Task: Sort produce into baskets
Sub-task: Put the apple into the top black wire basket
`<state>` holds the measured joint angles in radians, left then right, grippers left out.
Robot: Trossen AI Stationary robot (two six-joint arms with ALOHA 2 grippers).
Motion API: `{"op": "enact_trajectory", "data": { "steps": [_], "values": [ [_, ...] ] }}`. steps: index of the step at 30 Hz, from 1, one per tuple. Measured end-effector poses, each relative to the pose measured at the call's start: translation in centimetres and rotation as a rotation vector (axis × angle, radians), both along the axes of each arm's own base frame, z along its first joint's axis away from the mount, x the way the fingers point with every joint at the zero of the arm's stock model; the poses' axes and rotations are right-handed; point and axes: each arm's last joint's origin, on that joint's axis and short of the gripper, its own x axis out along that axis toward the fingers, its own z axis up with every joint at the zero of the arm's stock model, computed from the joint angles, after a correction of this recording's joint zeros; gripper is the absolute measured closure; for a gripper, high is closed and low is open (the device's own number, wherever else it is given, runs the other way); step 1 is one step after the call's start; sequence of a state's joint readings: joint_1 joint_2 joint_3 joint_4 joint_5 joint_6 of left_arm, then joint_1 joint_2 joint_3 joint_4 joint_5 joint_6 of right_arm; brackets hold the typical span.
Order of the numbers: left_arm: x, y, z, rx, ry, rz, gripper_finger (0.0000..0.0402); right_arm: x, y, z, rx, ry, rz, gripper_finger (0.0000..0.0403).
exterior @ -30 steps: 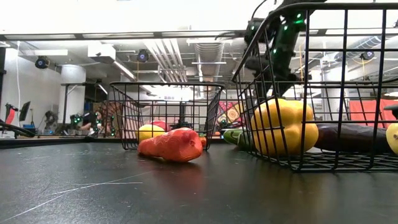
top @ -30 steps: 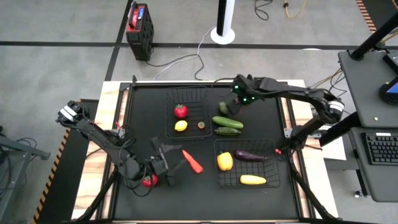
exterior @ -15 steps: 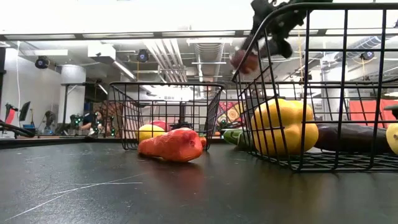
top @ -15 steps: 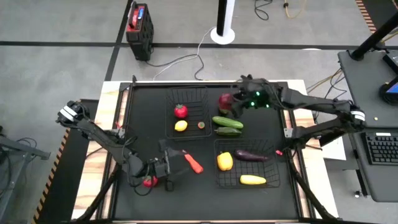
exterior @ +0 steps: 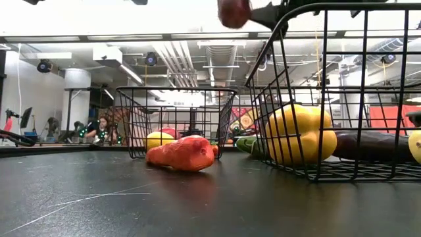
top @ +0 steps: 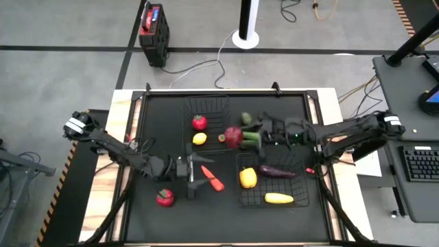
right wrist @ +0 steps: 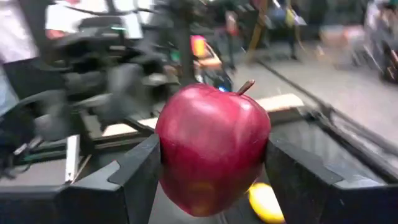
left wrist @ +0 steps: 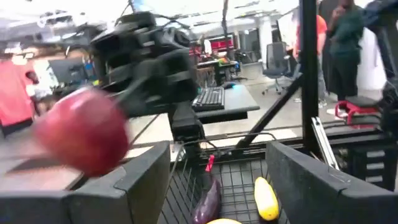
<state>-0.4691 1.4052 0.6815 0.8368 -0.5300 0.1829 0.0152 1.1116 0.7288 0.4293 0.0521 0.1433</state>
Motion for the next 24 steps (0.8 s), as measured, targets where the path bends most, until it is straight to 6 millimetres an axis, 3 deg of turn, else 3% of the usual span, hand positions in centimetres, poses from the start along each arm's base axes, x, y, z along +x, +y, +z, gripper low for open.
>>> {"op": "enact_trajectory", "data": {
  "steps": [9, 24],
  "values": [
    [0.7, 2.2, -0.5, -0.108, 0.002, 0.030, 0.0154, 1.7, 3.4, -1.0, -0.167, -0.123, 0.115, 0.0152],
    [1.1, 3.1, -0.4, -0.139, -0.011, 0.060, 0.0154, 2.5, 4.0, -1.9, -0.216, -0.136, 0.127, 0.0152]
  ]
}}
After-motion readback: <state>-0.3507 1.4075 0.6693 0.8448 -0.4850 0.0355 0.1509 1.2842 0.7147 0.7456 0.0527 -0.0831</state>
